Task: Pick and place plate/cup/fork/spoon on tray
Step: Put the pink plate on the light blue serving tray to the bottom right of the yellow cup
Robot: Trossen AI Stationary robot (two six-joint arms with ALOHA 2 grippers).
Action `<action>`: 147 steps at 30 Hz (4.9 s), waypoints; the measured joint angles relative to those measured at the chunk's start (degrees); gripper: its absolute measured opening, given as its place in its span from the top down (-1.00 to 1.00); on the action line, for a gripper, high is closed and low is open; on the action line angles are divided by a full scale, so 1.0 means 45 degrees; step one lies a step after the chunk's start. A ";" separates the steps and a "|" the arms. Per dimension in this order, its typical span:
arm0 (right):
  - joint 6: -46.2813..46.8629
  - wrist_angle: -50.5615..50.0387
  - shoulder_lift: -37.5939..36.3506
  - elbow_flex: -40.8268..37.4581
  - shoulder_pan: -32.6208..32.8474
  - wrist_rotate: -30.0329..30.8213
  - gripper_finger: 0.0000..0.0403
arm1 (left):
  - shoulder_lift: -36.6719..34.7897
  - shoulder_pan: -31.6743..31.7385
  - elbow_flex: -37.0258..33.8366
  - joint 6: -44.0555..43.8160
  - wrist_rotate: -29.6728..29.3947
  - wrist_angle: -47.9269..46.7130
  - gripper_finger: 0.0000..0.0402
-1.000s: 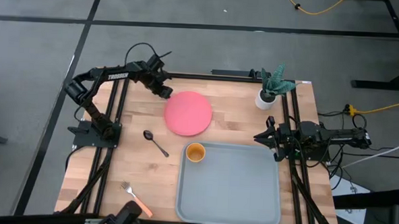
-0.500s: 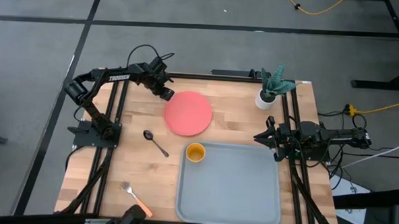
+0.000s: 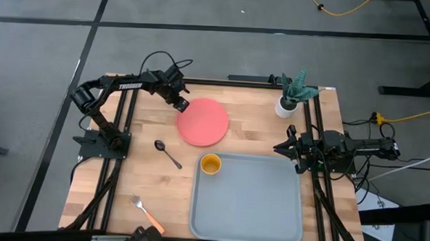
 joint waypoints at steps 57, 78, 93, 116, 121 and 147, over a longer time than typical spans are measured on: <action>0.0007 0.0003 0.0005 0.0000 0.0000 -0.0002 0.72 | 0.0728 -0.0843 -0.0627 -0.0442 0.0290 0.0231 0.47; 0.0012 -0.0075 0.0005 0.0000 0.0002 -0.0015 0.72 | 0.0658 -0.0753 -0.0622 -0.1216 0.2255 0.1190 0.98; 0.0370 -0.0087 0.0005 0.0000 0.0000 -0.0010 0.72 | -0.3406 -0.0571 0.0485 -0.2469 0.3569 0.2742 1.00; 0.0284 0.0409 0.0005 0.0000 0.0002 0.2874 0.72 | -0.4728 -0.9659 0.2147 -0.5746 0.0925 0.3877 1.00; 0.0316 0.0620 0.0000 0.0000 0.0002 0.4002 0.72 | -0.3017 -1.1392 0.2147 -0.5761 0.0282 0.6014 1.00; 0.0284 0.0794 0.0000 0.0000 0.0002 0.4007 0.72 | 0.0924 -1.0988 0.2142 -0.6329 0.3064 0.8508 1.00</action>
